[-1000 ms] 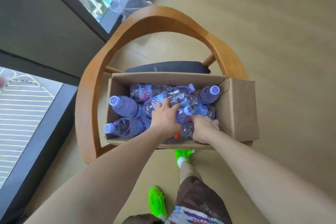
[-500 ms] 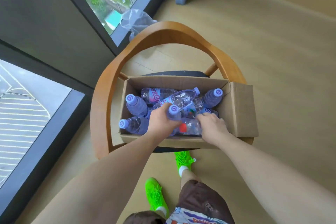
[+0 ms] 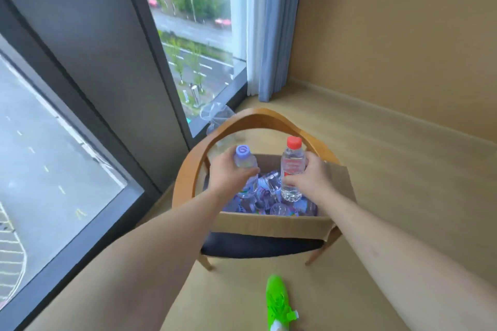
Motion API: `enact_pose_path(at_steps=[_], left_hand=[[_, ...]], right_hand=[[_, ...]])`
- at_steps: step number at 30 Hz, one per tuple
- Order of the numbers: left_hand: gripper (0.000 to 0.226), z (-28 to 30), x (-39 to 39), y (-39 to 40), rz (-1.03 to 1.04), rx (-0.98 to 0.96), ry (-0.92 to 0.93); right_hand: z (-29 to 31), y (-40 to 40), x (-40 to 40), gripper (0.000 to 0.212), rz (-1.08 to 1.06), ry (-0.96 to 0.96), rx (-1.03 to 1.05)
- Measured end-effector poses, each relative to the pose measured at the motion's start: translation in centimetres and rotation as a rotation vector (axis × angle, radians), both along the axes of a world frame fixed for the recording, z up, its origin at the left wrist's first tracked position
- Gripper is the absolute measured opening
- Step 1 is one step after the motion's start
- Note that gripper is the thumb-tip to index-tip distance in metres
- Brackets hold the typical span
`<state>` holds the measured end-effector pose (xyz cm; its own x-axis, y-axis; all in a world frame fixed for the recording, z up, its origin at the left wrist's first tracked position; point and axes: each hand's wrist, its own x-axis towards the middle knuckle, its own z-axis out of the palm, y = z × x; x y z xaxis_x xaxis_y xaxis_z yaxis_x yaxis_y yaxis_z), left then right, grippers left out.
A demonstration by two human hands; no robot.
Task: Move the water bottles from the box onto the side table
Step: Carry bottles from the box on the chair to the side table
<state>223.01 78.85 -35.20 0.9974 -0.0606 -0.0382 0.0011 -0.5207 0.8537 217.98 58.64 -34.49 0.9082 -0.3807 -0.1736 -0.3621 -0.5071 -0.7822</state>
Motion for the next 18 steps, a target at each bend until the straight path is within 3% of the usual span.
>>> enact_pose_path(at_steps=[3, 9, 18], left_hand=[[0.043, 3.1, -1.7, 2.4, 0.113, -0.013, -0.058], [0.030, 8.0, -6.1, 7.6, 0.392, 0.023, -0.142], [0.038, 10.6, -21.6, 14.0, 0.968, 0.124, -0.122]], right_hand=[[3.8, 2.3, -0.3, 0.047, 0.076, -0.064, -0.024], [8.7, 7.5, -0.6, 0.039, 0.331, -0.143, 0.003], [9.7, 17.5, -7.6, 0.039, 0.844, -0.118, 0.103]])
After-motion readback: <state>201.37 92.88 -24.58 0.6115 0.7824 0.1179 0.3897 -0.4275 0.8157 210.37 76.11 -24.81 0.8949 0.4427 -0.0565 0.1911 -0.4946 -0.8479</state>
